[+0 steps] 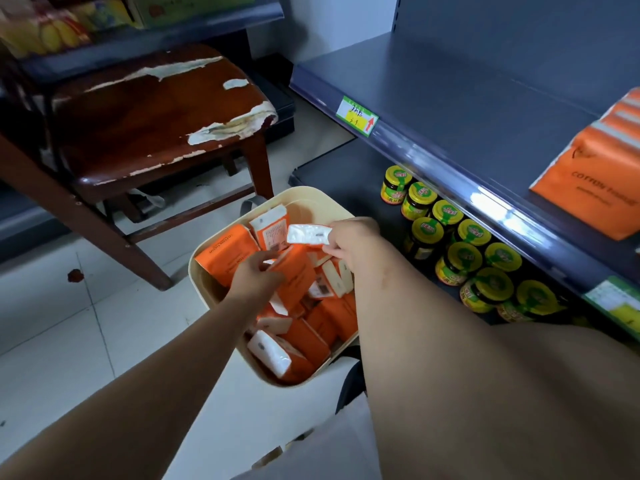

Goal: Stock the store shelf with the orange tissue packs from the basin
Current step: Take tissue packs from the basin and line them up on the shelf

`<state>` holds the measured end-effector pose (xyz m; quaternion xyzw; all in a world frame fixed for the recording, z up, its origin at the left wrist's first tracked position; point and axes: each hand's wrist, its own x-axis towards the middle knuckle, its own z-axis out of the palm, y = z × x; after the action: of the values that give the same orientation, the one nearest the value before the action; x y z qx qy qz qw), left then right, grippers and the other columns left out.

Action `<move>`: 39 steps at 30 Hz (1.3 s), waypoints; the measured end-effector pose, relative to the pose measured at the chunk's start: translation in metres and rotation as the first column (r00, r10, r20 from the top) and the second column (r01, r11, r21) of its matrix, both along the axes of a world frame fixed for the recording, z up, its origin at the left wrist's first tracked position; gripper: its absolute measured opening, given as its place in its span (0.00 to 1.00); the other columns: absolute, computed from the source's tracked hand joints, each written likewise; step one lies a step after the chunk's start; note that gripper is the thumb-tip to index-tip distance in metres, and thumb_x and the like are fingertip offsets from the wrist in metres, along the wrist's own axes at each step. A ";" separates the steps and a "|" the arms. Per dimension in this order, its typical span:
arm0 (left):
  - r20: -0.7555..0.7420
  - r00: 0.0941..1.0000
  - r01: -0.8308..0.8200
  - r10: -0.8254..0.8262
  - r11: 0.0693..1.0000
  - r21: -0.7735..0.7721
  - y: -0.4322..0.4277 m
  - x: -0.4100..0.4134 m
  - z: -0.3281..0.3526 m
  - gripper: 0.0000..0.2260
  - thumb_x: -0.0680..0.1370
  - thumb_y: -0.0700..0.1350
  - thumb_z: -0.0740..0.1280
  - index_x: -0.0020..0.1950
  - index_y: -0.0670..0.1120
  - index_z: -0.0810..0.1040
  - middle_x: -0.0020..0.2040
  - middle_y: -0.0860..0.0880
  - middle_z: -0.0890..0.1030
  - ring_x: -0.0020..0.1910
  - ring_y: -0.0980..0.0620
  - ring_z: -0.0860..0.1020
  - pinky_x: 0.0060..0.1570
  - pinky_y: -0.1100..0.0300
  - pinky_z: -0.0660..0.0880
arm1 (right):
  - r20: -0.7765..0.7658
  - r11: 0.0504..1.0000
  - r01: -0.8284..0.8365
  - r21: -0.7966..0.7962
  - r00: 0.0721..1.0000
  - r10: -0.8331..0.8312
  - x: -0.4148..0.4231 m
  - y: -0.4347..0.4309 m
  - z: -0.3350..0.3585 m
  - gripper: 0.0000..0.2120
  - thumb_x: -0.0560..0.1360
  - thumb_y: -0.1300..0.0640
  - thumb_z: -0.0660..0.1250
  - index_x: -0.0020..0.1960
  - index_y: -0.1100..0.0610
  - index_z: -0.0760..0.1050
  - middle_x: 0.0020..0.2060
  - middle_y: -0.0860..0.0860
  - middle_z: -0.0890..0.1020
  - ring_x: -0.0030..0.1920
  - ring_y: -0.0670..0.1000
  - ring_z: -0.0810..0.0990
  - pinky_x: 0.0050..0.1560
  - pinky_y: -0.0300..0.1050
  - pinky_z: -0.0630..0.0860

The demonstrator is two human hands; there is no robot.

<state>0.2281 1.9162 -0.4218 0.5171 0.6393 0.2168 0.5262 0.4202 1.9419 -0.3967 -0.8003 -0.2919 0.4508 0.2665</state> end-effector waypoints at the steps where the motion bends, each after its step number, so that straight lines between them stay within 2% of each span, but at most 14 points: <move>1: -0.006 1.000 0.025 -0.025 1.000 0.013 0.003 -0.003 0.002 0.20 0.80 0.41 0.70 0.72 0.53 0.75 0.61 0.51 0.80 0.52 0.50 0.81 0.36 0.61 0.77 | 0.026 1.000 0.006 0.009 1.000 -0.006 -0.003 -0.003 0.002 0.17 0.83 0.52 0.63 0.71 0.53 0.74 0.63 0.50 0.82 0.58 0.51 0.82 0.56 0.39 0.78; 3: -0.032 0.999 0.042 -0.041 0.999 0.029 0.007 -0.008 0.007 0.20 0.80 0.42 0.71 0.71 0.53 0.75 0.57 0.52 0.80 0.48 0.54 0.80 0.35 0.62 0.75 | 0.009 0.999 -0.046 0.029 0.999 0.045 -0.010 -0.003 0.000 0.17 0.78 0.62 0.68 0.67 0.55 0.78 0.61 0.52 0.84 0.51 0.51 0.82 0.47 0.38 0.82; 5: -0.065 0.996 0.059 -0.056 0.997 0.053 0.012 -0.014 0.008 0.20 0.79 0.42 0.71 0.70 0.53 0.76 0.59 0.51 0.80 0.47 0.56 0.79 0.38 0.61 0.76 | 0.083 0.999 -0.029 0.021 0.996 0.027 -0.019 -0.009 -0.005 0.17 0.74 0.67 0.71 0.62 0.56 0.83 0.57 0.51 0.85 0.52 0.52 0.82 0.52 0.43 0.82; 8: -0.107 0.993 0.058 -0.051 0.996 0.062 0.020 -0.018 0.009 0.19 0.80 0.42 0.70 0.69 0.54 0.77 0.61 0.51 0.80 0.50 0.53 0.80 0.45 0.56 0.80 | 0.201 0.993 -0.110 0.031 0.974 0.102 -0.027 -0.011 -0.015 0.09 0.76 0.56 0.73 0.56 0.50 0.80 0.51 0.48 0.81 0.53 0.50 0.78 0.55 0.42 0.74; 11: -0.108 0.993 0.040 -0.039 0.999 0.011 0.026 -0.020 0.006 0.17 0.80 0.42 0.69 0.68 0.56 0.77 0.60 0.51 0.79 0.54 0.48 0.80 0.56 0.46 0.82 | 0.254 0.978 -0.211 -0.010 0.945 0.206 -0.041 -0.013 -0.034 0.19 0.73 0.50 0.71 0.64 0.46 0.78 0.59 0.49 0.82 0.58 0.54 0.80 0.60 0.47 0.76; 13: -0.113 0.993 0.031 -0.031 1.000 0.003 0.031 -0.019 0.002 0.16 0.81 0.43 0.69 0.67 0.56 0.77 0.57 0.53 0.78 0.54 0.48 0.80 0.56 0.46 0.82 | 0.360 0.977 -0.208 -0.039 0.910 0.208 -0.044 -0.009 -0.042 0.23 0.74 0.46 0.69 0.68 0.45 0.74 0.62 0.54 0.80 0.62 0.60 0.79 0.63 0.57 0.77; 15: -0.114 0.993 0.018 -0.017 1.000 0.007 0.035 -0.018 -0.003 0.14 0.81 0.43 0.69 0.66 0.55 0.78 0.55 0.53 0.77 0.52 0.49 0.79 0.51 0.52 0.80 | 0.469 0.975 -0.221 -0.037 0.858 0.212 -0.041 -0.002 -0.040 0.24 0.76 0.50 0.70 0.71 0.51 0.72 0.65 0.56 0.75 0.66 0.62 0.74 0.64 0.59 0.76; 19: -0.112 0.994 0.019 -0.018 1.000 0.010 0.041 -0.012 -0.008 0.12 0.81 0.43 0.68 0.62 0.55 0.79 0.56 0.53 0.78 0.48 0.55 0.78 0.40 0.60 0.75 | 0.584 0.951 -0.308 -0.012 0.770 0.257 -0.025 0.021 -0.043 0.23 0.77 0.58 0.69 0.71 0.51 0.70 0.70 0.56 0.69 0.73 0.61 0.66 0.70 0.57 0.70; 22: -0.094 0.995 0.020 -0.019 1.000 0.011 0.045 -0.014 -0.010 0.13 0.81 0.42 0.68 0.63 0.54 0.79 0.55 0.54 0.79 0.49 0.57 0.78 0.40 0.61 0.75 | 0.501 0.935 -0.347 -0.075 0.797 0.336 -0.025 0.029 -0.051 0.26 0.78 0.58 0.66 0.75 0.48 0.67 0.73 0.55 0.66 0.72 0.63 0.68 0.67 0.57 0.72; 28: -0.038 0.998 -0.043 0.044 0.998 0.038 0.052 -0.018 -0.009 0.13 0.81 0.42 0.66 0.59 0.59 0.79 0.54 0.53 0.80 0.52 0.50 0.81 0.50 0.53 0.81 | 0.459 0.929 -0.370 0.007 0.826 0.326 -0.022 0.033 -0.060 0.20 0.83 0.51 0.64 0.74 0.50 0.70 0.70 0.55 0.72 0.68 0.61 0.74 0.66 0.54 0.73; 32: -0.032 0.997 -0.073 0.076 0.993 0.092 0.049 -0.017 -0.011 0.14 0.84 0.43 0.64 0.61 0.62 0.79 0.60 0.54 0.77 0.51 0.57 0.78 0.44 0.60 0.78 | 0.461 0.916 -0.393 0.079 0.829 0.316 -0.026 0.043 -0.054 0.22 0.81 0.62 0.63 0.74 0.52 0.71 0.71 0.54 0.74 0.69 0.59 0.74 0.68 0.52 0.73; 35: -0.045 0.996 -0.068 0.075 0.988 0.138 0.042 -0.019 -0.013 0.13 0.85 0.44 0.63 0.63 0.61 0.78 0.59 0.55 0.75 0.50 0.60 0.76 0.40 0.65 0.74 | 0.571 0.883 -0.465 0.072 0.744 0.345 -0.028 0.054 -0.050 0.25 0.80 0.67 0.62 0.75 0.55 0.70 0.72 0.54 0.71 0.71 0.55 0.72 0.70 0.46 0.69; 37: -0.030 0.997 -0.062 0.067 0.990 0.130 0.040 -0.024 -0.014 0.13 0.84 0.44 0.65 0.62 0.61 0.78 0.58 0.56 0.75 0.54 0.55 0.77 0.42 0.64 0.74 | 0.638 0.860 -0.509 0.035 0.674 0.373 -0.031 0.059 -0.052 0.21 0.81 0.66 0.61 0.73 0.59 0.72 0.70 0.56 0.73 0.65 0.50 0.75 0.63 0.36 0.72; 39: -0.064 0.998 0.031 -0.024 0.993 0.118 0.039 -0.029 -0.013 0.15 0.81 0.43 0.69 0.62 0.61 0.76 0.61 0.56 0.74 0.58 0.52 0.76 0.43 0.64 0.75 | 0.705 0.856 -0.517 -0.011 0.603 0.373 -0.038 0.061 -0.052 0.17 0.81 0.63 0.61 0.69 0.59 0.76 0.66 0.57 0.74 0.63 0.52 0.74 0.61 0.38 0.74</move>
<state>0.1996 1.9553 -0.4347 0.5629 0.6341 0.2310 0.4772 0.3817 2.0032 -0.4491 -0.7796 -0.6020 0.1443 0.0948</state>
